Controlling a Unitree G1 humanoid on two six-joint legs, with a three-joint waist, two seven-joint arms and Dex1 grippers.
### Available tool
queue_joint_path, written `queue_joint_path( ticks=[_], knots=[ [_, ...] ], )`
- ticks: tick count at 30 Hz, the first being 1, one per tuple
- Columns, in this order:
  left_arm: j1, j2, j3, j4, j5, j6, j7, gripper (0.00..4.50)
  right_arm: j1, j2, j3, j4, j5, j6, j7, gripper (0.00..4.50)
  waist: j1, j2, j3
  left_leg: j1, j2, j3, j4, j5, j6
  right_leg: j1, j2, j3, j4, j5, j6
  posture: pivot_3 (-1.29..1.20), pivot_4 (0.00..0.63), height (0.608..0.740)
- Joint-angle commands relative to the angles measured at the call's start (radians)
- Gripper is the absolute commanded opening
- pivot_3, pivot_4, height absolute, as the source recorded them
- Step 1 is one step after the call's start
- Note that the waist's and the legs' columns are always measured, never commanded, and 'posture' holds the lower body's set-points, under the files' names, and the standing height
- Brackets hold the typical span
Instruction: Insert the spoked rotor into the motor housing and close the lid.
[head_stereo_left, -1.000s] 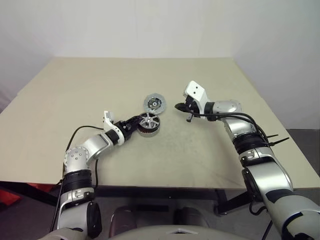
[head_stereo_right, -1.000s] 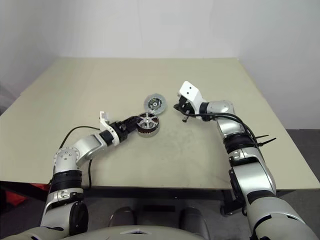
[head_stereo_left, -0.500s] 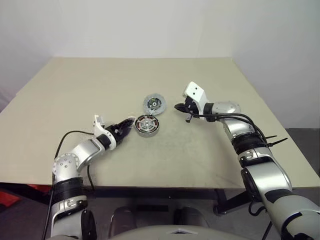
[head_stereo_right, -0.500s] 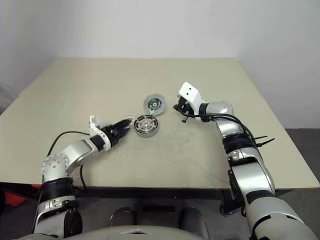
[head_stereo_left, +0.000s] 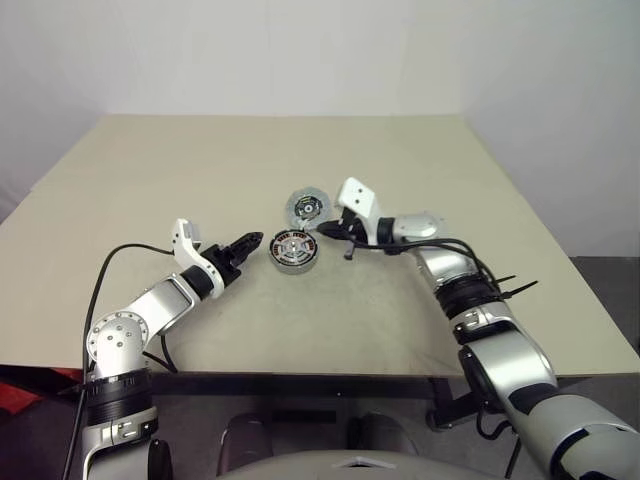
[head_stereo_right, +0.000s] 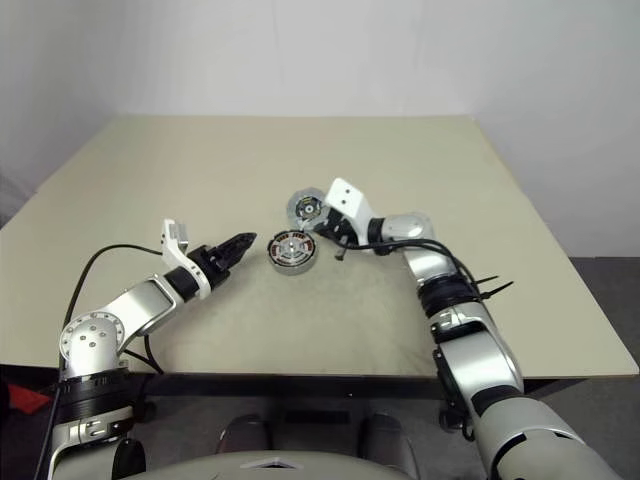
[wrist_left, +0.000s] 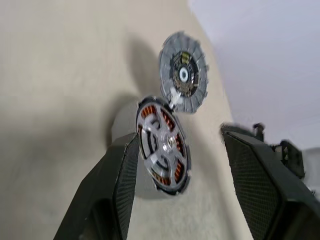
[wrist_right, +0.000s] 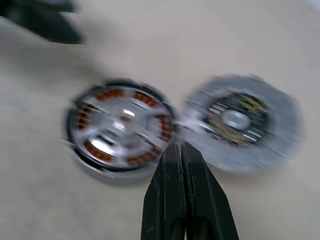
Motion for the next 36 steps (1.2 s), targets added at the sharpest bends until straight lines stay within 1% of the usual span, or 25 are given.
queue_joint_path(
  ticks=[1,5,9,12,13,15,20,23,24,25,31,36],
  knots=[
    [-0.013,0.016,0.004,-0.03,0.023,-0.03,-0.025,2.86,-0.003,0.037,0.006,-0.009,0.011,-0.003,-0.026,0.0,0.0,0.0,0.0,0.0,0.0,0.0,0.0,0.0,0.0,0.0,0.0,0.0,0.0,0.0,0.0,0.0,0.0,0.74],
    [-0.006,0.019,0.005,-0.032,0.036,-0.037,-0.026,2.86,0.031,0.073,0.03,0.045,-0.013,-0.008,-0.058,0.0,0.003,0.0,0.0,0.0,0.0,0.0,0.0,0.0,0.0,0.0,0.0,0.0,0.0,0.0,0.0,0.0,0.0,0.74],
    [-0.008,0.027,0.018,-0.05,0.034,-0.042,-0.018,2.86,0.072,0.101,0.055,0.15,-0.056,-0.041,-0.129,0.0,-0.002,0.0,-0.001,0.001,-0.001,0.0,0.0,0.0,0.0,0.001,-0.001,0.001,0.0,0.0,0.0,0.0,0.0,0.74],
    [-0.02,0.039,0.03,-0.039,0.035,-0.048,-0.018,2.86,0.073,0.098,0.051,0.145,-0.048,-0.05,-0.133,0.0,-0.002,0.0,0.0,0.009,-0.001,0.0,0.0,0.0,-0.001,0.008,-0.001,0.001,0.001,-0.001,0.001,0.0,0.0,0.74],
    [-0.021,0.041,0.029,-0.036,0.038,-0.049,-0.02,2.86,0.071,0.097,0.045,0.132,-0.035,-0.047,-0.124,0.0,-0.002,0.001,0.0,0.013,-0.001,0.0,-0.001,0.0,-0.001,0.011,-0.001,0.001,0.001,-0.004,0.007,0.0,0.0,0.74],
    [-0.019,0.044,0.022,-0.028,0.047,-0.052,-0.028,2.86,0.066,0.087,0.036,0.103,-0.017,-0.042,-0.103,0.0,0.0,0.001,0.0,0.017,-0.001,0.0,-0.001,0.0,-0.001,0.015,-0.001,0.0,0.001,-0.005,0.008,0.0,0.0,0.74],
    [-0.013,0.031,0.005,-0.023,0.062,-0.06,-0.042,2.86,0.028,0.05,0.005,0.02,0.025,-0.033,-0.046,0.0,0.002,0.0,0.0,0.014,-0.002,0.0,-0.001,0.0,-0.001,0.015,-0.001,0.001,-0.002,-0.005,0.008,0.0,0.0,0.74],
    [-0.012,0.022,-0.005,-0.016,0.077,-0.061,-0.051,2.86,-0.006,0.042,-0.009,0.003,0.035,-0.031,-0.048,0.0,0.0,0.001,0.0,0.013,-0.001,0.0,-0.001,0.0,-0.001,0.014,-0.001,0.001,-0.002,-0.005,0.008,0.0,0.0,0.74],
    [-0.012,0.019,-0.007,-0.015,0.08,-0.061,-0.053,2.86,-0.018,0.042,-0.014,0.008,0.036,-0.033,-0.052,0.0,-0.001,0.001,0.0,0.012,-0.001,0.0,-0.002,0.0,0.0,0.013,-0.001,0.001,-0.002,-0.003,0.006,0.0,0.0,0.74],
    [-0.012,0.016,-0.01,-0.015,0.083,-0.06,-0.055,2.86,-0.031,0.043,-0.018,0.017,0.038,-0.035,-0.055,0.0,-0.002,0.001,0.0,0.011,-0.001,0.0,-0.003,0.0,0.0,0.011,0.0,0.001,-0.002,-0.002,0.003,0.0,0.0,0.74],
    [-0.007,0.012,-0.011,-0.02,0.092,-0.057,-0.056,2.86,-0.054,0.072,-0.011,0.13,0.006,-0.065,-0.104,0.0,-0.003,0.0,0.0,0.003,0.0,0.0,-0.003,0.0,0.0,0.003,0.001,0.001,-0.002,-0.002,0.003,0.0,0.0,0.74],
    [0.007,0.018,0.005,-0.032,0.089,-0.06,-0.049,2.86,-0.016,0.119,0.006,0.244,-0.029,-0.08,-0.16,0.0,-0.002,0.001,0.0,0.002,0.0,0.0,-0.003,0.0,0.0,0.002,0.0,0.001,-0.002,-0.002,0.003,0.0,0.0,0.74]
  ],
)
